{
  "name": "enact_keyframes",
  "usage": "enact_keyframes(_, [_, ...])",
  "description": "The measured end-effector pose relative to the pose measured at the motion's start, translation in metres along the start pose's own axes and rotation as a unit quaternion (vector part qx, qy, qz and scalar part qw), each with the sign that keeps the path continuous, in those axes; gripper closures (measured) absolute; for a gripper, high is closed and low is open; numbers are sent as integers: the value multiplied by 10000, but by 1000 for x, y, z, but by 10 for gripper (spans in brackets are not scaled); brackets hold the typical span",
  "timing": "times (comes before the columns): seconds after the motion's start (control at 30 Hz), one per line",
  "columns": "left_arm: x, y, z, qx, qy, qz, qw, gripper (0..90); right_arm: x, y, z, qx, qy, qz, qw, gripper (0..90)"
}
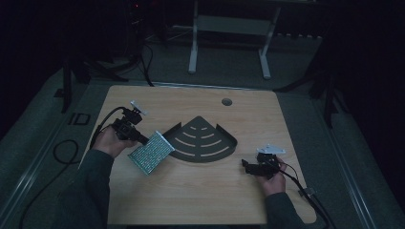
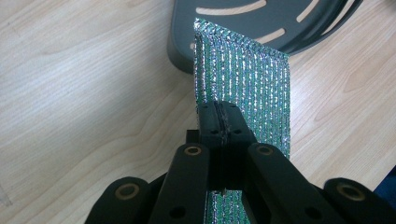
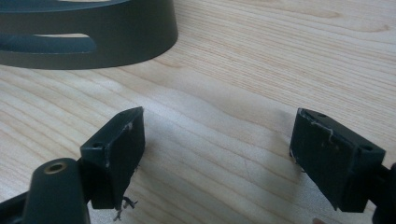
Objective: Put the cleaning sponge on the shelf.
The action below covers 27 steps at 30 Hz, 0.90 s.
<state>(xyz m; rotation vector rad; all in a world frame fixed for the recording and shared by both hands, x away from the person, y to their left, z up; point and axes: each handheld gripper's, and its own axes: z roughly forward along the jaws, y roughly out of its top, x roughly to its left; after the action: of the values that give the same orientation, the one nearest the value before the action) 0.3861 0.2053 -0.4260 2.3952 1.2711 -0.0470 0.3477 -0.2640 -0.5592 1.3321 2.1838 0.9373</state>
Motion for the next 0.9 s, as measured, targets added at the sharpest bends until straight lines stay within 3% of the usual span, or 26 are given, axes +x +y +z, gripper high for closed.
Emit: enact_keyframes(0.9, [-11,43,3,197,163,214,9994,898,0,0,0,0,12,-13,10000,174])
